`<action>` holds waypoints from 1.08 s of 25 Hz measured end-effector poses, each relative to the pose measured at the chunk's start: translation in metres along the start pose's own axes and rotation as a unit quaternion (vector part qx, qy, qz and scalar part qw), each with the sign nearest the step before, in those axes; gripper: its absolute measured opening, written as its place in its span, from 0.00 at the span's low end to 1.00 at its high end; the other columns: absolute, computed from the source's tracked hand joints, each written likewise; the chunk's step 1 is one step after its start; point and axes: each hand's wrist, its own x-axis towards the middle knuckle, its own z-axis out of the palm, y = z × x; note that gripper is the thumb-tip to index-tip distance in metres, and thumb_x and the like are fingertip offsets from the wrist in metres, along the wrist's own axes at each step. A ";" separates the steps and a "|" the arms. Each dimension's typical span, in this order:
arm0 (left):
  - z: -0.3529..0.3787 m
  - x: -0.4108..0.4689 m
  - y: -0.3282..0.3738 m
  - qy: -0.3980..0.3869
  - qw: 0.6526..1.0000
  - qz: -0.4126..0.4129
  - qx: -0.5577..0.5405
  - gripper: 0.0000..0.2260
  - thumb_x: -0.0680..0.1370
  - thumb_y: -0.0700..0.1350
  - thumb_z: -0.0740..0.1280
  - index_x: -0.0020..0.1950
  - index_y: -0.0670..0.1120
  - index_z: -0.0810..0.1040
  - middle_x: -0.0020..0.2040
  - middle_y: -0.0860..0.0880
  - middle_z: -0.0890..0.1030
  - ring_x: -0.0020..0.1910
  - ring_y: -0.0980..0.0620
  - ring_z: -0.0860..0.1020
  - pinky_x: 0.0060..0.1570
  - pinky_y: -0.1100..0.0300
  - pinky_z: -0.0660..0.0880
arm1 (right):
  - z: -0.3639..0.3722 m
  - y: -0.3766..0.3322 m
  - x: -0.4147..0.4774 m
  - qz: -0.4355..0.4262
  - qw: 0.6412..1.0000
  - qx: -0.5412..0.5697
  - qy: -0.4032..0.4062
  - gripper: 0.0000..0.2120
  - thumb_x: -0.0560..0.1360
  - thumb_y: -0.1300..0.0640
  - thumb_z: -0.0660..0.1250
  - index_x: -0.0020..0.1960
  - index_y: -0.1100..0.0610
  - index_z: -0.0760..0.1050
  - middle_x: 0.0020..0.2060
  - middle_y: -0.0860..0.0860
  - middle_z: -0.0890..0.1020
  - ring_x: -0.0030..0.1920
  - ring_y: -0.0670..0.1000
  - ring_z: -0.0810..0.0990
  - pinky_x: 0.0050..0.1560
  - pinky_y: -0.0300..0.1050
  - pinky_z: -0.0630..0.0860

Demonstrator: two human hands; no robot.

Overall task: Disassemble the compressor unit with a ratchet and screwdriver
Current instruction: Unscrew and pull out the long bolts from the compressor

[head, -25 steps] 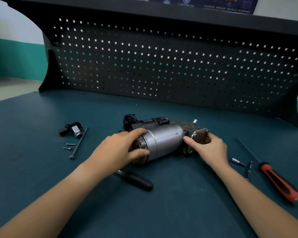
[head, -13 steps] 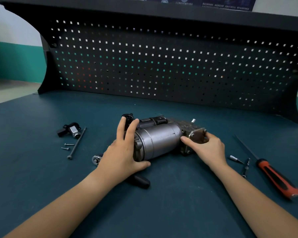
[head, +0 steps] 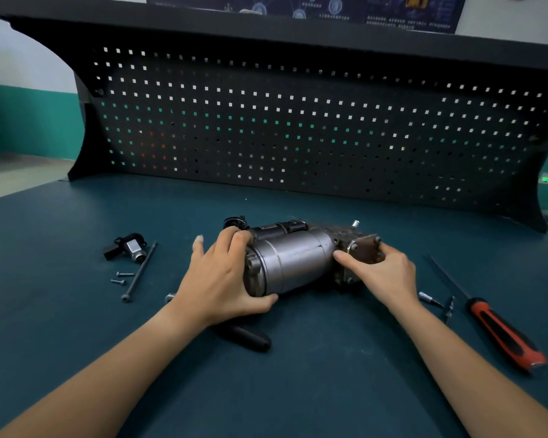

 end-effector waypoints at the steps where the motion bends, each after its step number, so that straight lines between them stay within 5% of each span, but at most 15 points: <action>1: -0.001 0.001 0.002 0.006 1.000 0.002 -0.024 0.42 0.58 0.64 0.74 0.63 0.41 0.68 0.60 0.47 0.71 0.59 0.45 0.73 0.63 0.46 0.63 | -0.005 -0.003 0.002 -0.003 1.000 -0.006 0.007 0.17 0.58 0.36 0.75 0.39 0.45 0.76 0.34 0.37 0.76 0.44 0.46 0.76 0.44 0.39 0.67; 4: -0.005 0.001 0.018 0.002 0.992 -0.041 -0.123 0.40 0.54 0.69 0.64 0.60 0.51 0.62 0.54 0.55 0.66 0.51 0.51 0.72 0.47 0.61 0.63 | -0.024 -0.017 0.010 -0.023 0.998 -0.044 0.042 0.31 0.57 0.33 0.73 0.54 0.50 0.77 0.47 0.48 0.82 0.54 0.52 0.77 0.47 0.41 0.67; 7: -0.011 0.011 0.026 -0.004 0.975 -0.118 -0.190 0.33 0.53 0.71 0.62 0.50 0.59 0.54 0.48 0.59 0.69 0.46 0.52 0.72 0.43 0.59 0.64 | -0.044 -0.049 0.030 -0.039 0.992 -0.112 0.046 0.44 0.53 0.31 0.72 0.63 0.51 0.67 0.58 0.55 0.77 0.59 0.58 0.73 0.48 0.46 0.67; 11: -0.017 0.034 0.019 -0.027 0.945 -0.195 -0.262 0.32 0.57 0.69 0.64 0.53 0.55 0.57 0.44 0.66 0.66 0.47 0.51 0.72 0.40 0.58 0.66 | -0.044 -0.096 0.066 -0.049 0.975 -0.217 -0.019 0.49 0.54 0.31 0.72 0.66 0.56 0.62 0.60 0.57 0.75 0.59 0.61 0.73 0.47 0.47 0.67; 16: -0.025 0.069 -0.005 -0.079 0.892 -0.263 -0.359 0.42 0.54 0.71 0.64 0.61 0.48 0.63 0.51 0.58 0.73 0.47 0.63 0.71 0.38 0.63 0.66 | -0.013 -0.112 0.086 -0.052 0.972 -0.225 -0.037 0.47 0.59 0.32 0.72 0.66 0.60 0.61 0.60 0.57 0.75 0.61 0.61 0.73 0.46 0.48 0.67; 22: -0.018 0.088 -0.016 -0.104 0.862 -0.317 -0.382 0.39 0.58 0.69 0.62 0.62 0.49 0.64 0.48 0.53 0.77 0.46 0.55 0.76 0.38 0.58 0.68 | 0.017 -0.090 0.105 -0.016 0.995 -0.090 -0.042 0.44 0.64 0.31 0.68 0.69 0.58 0.61 0.65 0.55 0.70 0.66 0.58 0.68 0.64 0.56 0.67; 27: -0.020 0.091 -0.020 -0.137 0.843 -0.335 -0.399 0.37 0.58 0.69 0.64 0.60 0.50 0.65 0.47 0.52 0.77 0.48 0.52 0.76 0.44 0.52 0.70 | 0.046 -0.056 0.087 -0.059 0.983 0.169 -0.036 0.45 0.65 0.42 0.74 0.74 0.48 0.54 0.64 0.47 0.63 0.61 0.44 0.64 0.59 0.37 0.61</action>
